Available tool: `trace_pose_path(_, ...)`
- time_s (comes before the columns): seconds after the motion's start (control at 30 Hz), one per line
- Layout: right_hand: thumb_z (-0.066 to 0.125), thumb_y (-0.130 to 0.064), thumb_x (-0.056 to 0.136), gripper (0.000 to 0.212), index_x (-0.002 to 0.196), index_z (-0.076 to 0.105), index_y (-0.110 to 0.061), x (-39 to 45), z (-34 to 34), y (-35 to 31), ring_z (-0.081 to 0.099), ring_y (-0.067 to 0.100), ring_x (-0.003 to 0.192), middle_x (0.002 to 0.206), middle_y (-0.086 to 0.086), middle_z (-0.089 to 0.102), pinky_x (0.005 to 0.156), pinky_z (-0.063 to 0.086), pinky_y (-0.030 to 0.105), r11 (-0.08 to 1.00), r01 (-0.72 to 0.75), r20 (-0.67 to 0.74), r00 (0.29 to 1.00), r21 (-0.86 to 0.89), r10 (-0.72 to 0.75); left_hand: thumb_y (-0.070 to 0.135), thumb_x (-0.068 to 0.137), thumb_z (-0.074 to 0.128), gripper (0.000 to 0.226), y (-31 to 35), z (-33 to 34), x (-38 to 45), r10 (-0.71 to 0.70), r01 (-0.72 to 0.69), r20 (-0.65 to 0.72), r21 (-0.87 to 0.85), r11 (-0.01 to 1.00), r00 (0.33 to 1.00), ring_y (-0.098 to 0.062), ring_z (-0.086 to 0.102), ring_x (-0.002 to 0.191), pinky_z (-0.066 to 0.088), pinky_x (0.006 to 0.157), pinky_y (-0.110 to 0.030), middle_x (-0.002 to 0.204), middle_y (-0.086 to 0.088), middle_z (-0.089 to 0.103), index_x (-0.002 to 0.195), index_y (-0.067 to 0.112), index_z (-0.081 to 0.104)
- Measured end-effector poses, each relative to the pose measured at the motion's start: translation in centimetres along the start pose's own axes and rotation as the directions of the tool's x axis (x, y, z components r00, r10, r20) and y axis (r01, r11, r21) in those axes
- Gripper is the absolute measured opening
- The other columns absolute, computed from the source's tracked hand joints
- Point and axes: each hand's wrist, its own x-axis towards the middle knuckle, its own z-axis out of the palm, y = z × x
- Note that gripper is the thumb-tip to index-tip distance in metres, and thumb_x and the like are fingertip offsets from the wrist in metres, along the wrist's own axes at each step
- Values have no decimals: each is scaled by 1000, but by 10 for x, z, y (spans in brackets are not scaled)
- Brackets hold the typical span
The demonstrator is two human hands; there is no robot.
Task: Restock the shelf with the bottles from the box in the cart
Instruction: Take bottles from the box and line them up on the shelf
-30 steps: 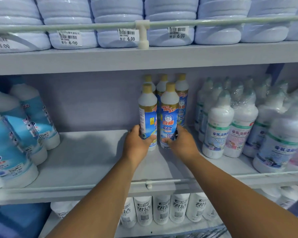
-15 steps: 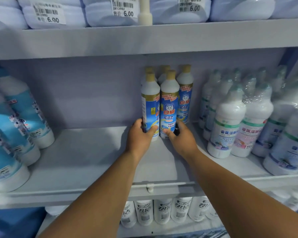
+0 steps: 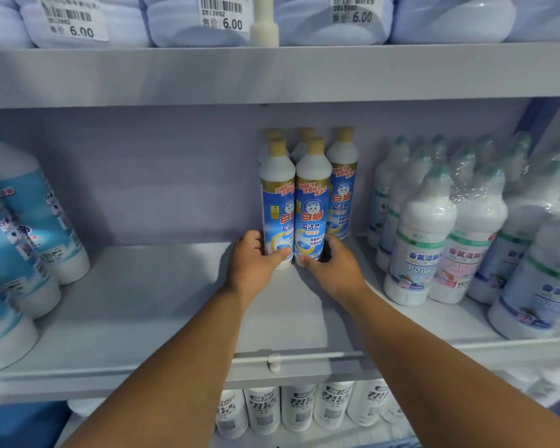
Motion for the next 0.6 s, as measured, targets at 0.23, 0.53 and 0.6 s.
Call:
trace_pose_path(0.23,79,-37,79,48,123,59,-31,6,1,6,57,1,103,121,-9,55,91,47,22,992,26,-17,999,-123,-28,19,86,77,38,-11,-4,0,17,-9,84,-97,995,996,-7,70,97,56,73,-16,115,-1,72,119,13,59)
trace_pose_path(0.53,81,-36,77,46,117,60,-28,14,2,9,64,7,101,115,-10,66,92,55,37,994,-21,0,1000,-103,21,24,79,84,42,-5,-2,-4,16,-16,-7,13,1000,1000,-3,68,87,49,59,-6,108,3,72,113,15,61)
trace_pose_path(0.6,79,-32,81,45,121,60,-26,12,3,8,63,9,105,119,-8,65,94,53,35,993,-17,2,1000,-116,18,22,81,82,39,-6,-1,-3,16,-16,6,11,1000,1000,-2,68,88,50,61,-7,110,2,72,114,16,62)
